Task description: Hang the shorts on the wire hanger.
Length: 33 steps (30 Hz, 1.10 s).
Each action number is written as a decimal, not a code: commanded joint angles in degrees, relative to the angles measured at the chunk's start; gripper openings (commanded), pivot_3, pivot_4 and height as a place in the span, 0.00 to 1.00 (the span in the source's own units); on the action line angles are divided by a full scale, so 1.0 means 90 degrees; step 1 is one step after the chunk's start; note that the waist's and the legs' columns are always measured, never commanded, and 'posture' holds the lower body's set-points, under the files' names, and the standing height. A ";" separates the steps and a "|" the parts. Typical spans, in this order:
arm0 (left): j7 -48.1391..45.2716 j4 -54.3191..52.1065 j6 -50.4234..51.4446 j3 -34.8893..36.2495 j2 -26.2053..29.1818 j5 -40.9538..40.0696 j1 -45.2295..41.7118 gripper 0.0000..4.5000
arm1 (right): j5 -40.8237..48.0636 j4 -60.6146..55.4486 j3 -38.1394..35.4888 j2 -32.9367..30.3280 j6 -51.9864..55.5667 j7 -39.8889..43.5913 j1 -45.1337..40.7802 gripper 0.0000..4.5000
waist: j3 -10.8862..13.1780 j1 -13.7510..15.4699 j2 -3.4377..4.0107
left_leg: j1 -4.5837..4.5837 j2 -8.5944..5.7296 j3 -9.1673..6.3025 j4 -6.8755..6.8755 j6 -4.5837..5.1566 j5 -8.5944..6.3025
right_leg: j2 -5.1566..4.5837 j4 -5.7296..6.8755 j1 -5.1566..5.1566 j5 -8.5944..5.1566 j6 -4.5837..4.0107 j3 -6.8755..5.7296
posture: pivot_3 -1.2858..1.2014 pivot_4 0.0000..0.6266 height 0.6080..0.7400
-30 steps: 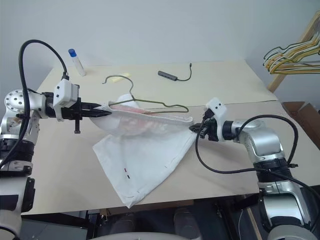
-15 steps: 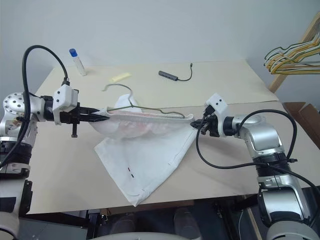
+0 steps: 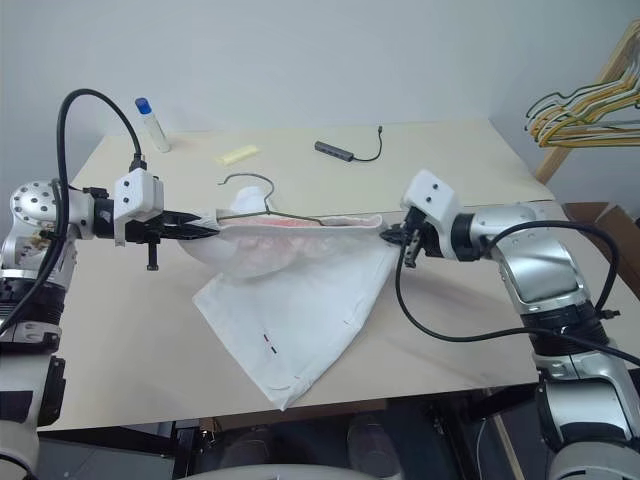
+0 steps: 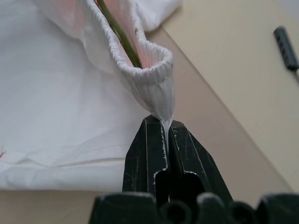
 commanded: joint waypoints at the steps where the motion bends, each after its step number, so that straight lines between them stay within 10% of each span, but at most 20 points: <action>1: 0.0009 -0.0328 -0.0061 0.0086 0.0101 -0.0060 -0.0308 0.00 | -0.0387 -0.0655 0.0291 0.0009 0.0281 -0.0162 -0.0601 0.01 | 0.0000 0.0001 0.0000 | 0.0000 0.0001 -0.0001 0.0000 0.0000 0.0000 | 0.0001 0.0000 0.0000 0.0000 0.0000 -0.0002 | 0.47 0.00 1.00; 16: -0.0013 -0.0587 -0.0107 0.0123 0.0108 -0.0122 -0.0291 0.00 | -0.1436 -0.0671 0.1182 0.0156 0.0252 -0.0132 -0.1079 0.01 | 0.0000 0.0020 0.0000 | -0.0013 -0.0003 0.0000 0.0000 0.0000 0.0000 | -0.0004 0.0003 -0.0016 0.0000 -0.0001 -0.0002 | 0.48 0.00 1.00; 25: -0.0030 -0.0586 -0.0126 0.0173 0.0092 -0.0204 -0.0202 0.00 | -0.1340 -0.0967 0.1095 -0.0037 -0.0543 0.0461 -0.0723 0.62 | 0.0000 0.0002 0.0000 | -0.0030 -0.0004 0.0002 0.0002 0.0000 0.0001 | -0.0004 0.0028 -0.0046 0.0001 -0.0001 0.0000 | 0.48 0.00 1.00; 33: -0.0028 -0.0586 -0.0156 0.0184 0.0136 -0.0130 -0.0169 0.00 | -0.1109 -0.0877 0.0969 -0.0056 -0.1022 0.0976 -0.0523 0.62 | 0.0000 -0.0014 0.0000 | -0.0031 -0.0004 0.0004 0.0004 0.0000 0.0001 | -0.0003 0.0044 -0.0057 0.0001 -0.0001 0.0004 | 0.48 0.00 1.00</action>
